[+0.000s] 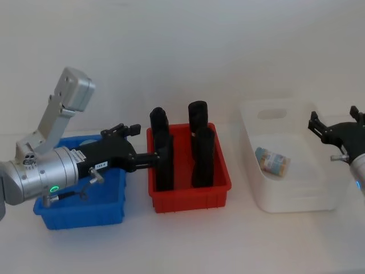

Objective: Pick the cotton swabs from the blue box and place them into the white box.

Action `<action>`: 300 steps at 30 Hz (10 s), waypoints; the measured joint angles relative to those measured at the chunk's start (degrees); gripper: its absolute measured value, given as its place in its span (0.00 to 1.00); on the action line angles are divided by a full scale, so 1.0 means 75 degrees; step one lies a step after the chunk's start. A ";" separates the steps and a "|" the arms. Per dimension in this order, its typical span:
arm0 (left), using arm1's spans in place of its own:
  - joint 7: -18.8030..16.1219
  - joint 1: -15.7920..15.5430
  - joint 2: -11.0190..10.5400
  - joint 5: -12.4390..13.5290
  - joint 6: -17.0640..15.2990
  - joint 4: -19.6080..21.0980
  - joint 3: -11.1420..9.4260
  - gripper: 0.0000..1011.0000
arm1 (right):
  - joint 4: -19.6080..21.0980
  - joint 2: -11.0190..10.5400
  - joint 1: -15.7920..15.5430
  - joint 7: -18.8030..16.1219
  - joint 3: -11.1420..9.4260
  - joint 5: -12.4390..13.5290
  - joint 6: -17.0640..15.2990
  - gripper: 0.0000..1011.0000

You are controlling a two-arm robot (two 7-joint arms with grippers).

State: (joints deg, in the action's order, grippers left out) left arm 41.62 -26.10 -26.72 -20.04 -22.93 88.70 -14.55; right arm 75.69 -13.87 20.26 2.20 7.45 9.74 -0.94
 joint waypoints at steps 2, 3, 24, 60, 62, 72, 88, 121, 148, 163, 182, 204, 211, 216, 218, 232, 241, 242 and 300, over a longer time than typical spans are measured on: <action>-0.0172 0.0051 0.0020 0.0036 0.0089 0.0016 -0.0047 0.99 | 0.0155 -0.0033 -0.0129 -0.0041 0.0034 0.0042 -0.0006 0.99; -0.0248 0.0071 0.0028 0.0052 0.0129 0.0025 -0.0066 0.99 | 0.0219 -0.0046 -0.0181 -0.0055 0.0049 0.0059 -0.0009 0.99; -0.2613 0.0800 0.0310 0.0549 0.1408 0.0290 -0.0732 0.99 | 0.2305 -0.0493 -0.1903 -0.0545 0.0501 0.0605 -0.0089 0.99; -0.5458 0.1673 0.0647 0.1146 0.2950 0.0604 -0.1530 0.99 | 0.3406 -0.0728 -0.2813 -0.0804 0.0732 0.0898 -0.0135 0.99; -0.5462 0.1673 0.0648 0.1146 0.2953 0.0604 -0.1531 0.99 | 0.3406 -0.0728 -0.2813 -0.0804 0.0732 0.0897 -0.0135 0.99; -0.5467 0.1668 0.0643 0.1143 0.2953 0.0600 -0.1531 0.99 | 0.3405 -0.0728 -0.2813 -0.0804 0.0732 0.0896 -0.0134 0.99; -0.5466 0.1668 0.0643 0.1140 0.2950 0.0596 -0.1530 0.99 | 0.3191 -0.0697 -0.2666 -0.0961 0.0716 0.0816 -0.0132 0.99; -0.5465 0.1668 0.0644 0.1141 0.2951 0.0596 -0.1530 0.99 | -0.0318 0.0119 0.0021 -0.3565 0.0876 -0.0114 0.0463 0.99; -0.5465 0.1668 0.0644 0.1141 0.2951 0.0596 -0.1530 0.99 | -0.4151 0.1119 0.2568 -0.4844 0.1296 -0.0693 0.1472 0.99; -0.5465 0.1669 0.0644 0.1141 0.2951 0.0596 -0.1530 0.99 | -0.6144 0.1507 0.3627 -0.5304 0.1369 -0.0646 0.2028 0.97; -0.5466 0.1668 0.0644 0.1141 0.2951 0.0596 -0.1530 0.99 | -0.8227 0.1923 0.4664 -0.5706 0.1418 -0.0473 0.2931 0.50; -0.5466 0.1669 0.0644 0.1141 0.2951 0.0596 -0.1530 0.99 | -0.5730 0.1574 0.3625 -0.5151 0.1041 -0.0114 0.2487 0.37; -0.5465 0.1669 0.0644 0.1141 0.2951 0.0596 -0.1531 0.99 | -0.3844 0.1327 0.2786 -0.4741 0.0971 0.0091 0.1862 0.35; -0.5465 0.1668 0.0644 0.1141 0.2951 0.0596 -0.1530 0.99 | -0.2654 0.1161 0.2254 -0.4375 0.0925 0.0226 0.1448 0.35; -0.5465 0.1669 0.0644 0.1141 0.2951 0.0596 -0.1530 0.99 | -0.2399 0.1126 0.2141 -0.4289 0.0915 0.0245 0.1368 0.35; -0.5466 0.1669 0.0644 0.1141 0.2951 0.0596 -0.1530 0.99 | -0.0440 0.0722 0.1211 -0.3164 0.0721 0.0319 0.0410 0.35; -0.5465 0.1669 0.0644 0.1141 0.2951 0.0597 -0.1530 0.99 | 0.0157 0.0495 0.0849 -0.2702 0.0571 0.0390 -0.0143 0.35; -0.5466 0.1668 0.0644 0.1141 0.2951 0.0596 -0.1530 0.99 | 0.0236 0.0459 0.0792 -0.2634 0.0547 0.0406 -0.0234 0.35; -0.5466 0.1669 0.0644 0.1141 0.2951 0.0596 -0.1530 0.99 | 0.1317 -0.0278 -0.0529 -0.2038 0.0096 0.0857 -0.1379 0.99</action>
State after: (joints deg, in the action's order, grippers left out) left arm 0.62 -13.59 -21.89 -11.48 -0.79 93.17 -26.03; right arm 85.57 -15.96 16.29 -13.08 8.17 16.17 -11.28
